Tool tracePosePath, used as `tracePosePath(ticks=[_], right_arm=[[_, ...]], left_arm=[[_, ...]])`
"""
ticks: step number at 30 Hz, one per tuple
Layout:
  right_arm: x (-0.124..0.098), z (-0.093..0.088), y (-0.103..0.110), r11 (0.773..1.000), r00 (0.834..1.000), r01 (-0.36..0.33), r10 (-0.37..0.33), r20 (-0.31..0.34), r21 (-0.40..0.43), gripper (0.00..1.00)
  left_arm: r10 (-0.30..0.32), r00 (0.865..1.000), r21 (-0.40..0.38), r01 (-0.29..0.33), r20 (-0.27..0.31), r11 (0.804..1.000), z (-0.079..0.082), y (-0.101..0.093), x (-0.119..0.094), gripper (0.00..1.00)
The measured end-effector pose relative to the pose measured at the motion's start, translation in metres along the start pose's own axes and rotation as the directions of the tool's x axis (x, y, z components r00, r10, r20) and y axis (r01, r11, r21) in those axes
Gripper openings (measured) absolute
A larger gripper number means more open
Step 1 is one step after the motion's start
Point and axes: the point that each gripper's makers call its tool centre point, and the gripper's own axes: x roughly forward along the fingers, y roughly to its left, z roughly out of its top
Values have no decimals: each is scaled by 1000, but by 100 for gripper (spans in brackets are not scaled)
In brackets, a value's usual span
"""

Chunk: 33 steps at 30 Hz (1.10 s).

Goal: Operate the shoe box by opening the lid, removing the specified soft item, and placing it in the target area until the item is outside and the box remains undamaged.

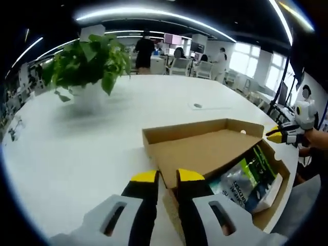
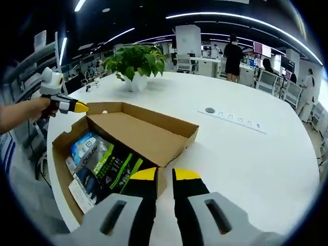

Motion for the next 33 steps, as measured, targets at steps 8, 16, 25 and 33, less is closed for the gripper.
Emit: tracePosePath(ticks=[8,16,25,33], right_arm=[[-6,7,13,999,999,-32,32,12,-11,14],[-3,6,27,997,997,-72,72,-15,-36,15],[10,0,34,994,994,-93,90,-66,-51,18],[22,-5,44,991,987,-117,109,-115,-65,21]], left_arm=[[2,1000,28,-3,7,1000,1,-9,-9,21],[5,1000,51,-6,25,999,2,-21,-18,21],[-47,999,94,47,-6,994,-12,-54,-21,24],[-78,995,101,84,-60,991,-32,-73,-20,25]])
